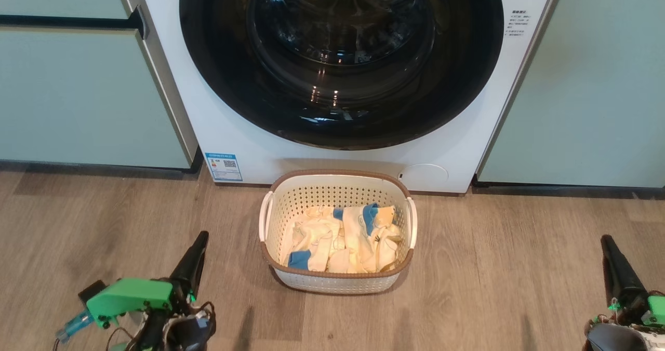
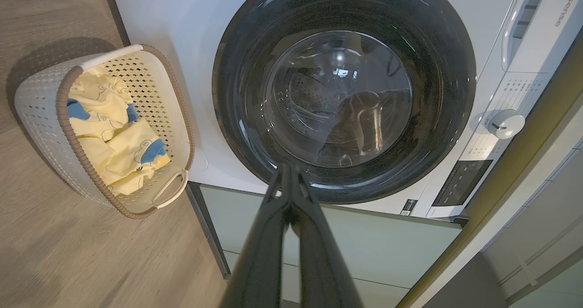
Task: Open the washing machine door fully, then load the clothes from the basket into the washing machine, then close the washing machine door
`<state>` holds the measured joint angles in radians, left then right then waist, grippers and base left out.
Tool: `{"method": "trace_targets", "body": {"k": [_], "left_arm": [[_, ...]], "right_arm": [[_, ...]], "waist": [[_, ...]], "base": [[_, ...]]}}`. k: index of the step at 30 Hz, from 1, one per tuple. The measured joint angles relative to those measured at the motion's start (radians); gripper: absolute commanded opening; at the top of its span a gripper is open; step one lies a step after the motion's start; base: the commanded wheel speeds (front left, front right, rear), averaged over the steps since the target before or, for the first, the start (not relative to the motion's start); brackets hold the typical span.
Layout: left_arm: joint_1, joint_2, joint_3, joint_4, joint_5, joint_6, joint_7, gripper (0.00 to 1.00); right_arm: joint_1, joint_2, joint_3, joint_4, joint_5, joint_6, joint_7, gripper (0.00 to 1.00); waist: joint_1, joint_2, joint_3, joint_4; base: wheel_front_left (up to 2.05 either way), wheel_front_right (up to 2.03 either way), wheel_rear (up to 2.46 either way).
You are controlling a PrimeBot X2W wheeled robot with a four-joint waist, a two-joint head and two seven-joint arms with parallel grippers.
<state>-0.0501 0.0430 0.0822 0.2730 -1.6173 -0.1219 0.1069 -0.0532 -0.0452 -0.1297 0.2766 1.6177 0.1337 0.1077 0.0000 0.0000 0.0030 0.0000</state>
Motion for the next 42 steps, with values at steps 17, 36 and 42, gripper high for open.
{"method": "trace_targets", "body": {"k": [17, 36, 42], "left_arm": [[0.044, -0.009, -0.021, 0.047, -0.001, 0.002, -0.011, 1.0], [0.024, -0.008, -0.053, 0.013, 0.0, 0.002, -0.047, 1.0], [0.022, 0.002, -0.076, -0.002, 0.055, 0.002, -0.082, 1.0]], "right_arm": [[0.048, 0.017, 0.006, 0.05, 0.0, 0.0, -0.002, 1.0], [0.044, 0.013, 0.012, 0.017, -0.023, 0.0, -0.032, 1.0], [0.039, 0.001, 0.029, 0.013, -0.053, 0.0, -0.054, 1.0]], "waist": [[0.0, 0.0, 0.0, 0.0], [0.0, 0.0, 0.003, -0.001], [0.0, 0.0, 0.004, -0.001]], "base": [[0.0, 0.0, 0.0], [0.0, 0.0, 0.0], [0.0, 0.0, 0.0]]}}
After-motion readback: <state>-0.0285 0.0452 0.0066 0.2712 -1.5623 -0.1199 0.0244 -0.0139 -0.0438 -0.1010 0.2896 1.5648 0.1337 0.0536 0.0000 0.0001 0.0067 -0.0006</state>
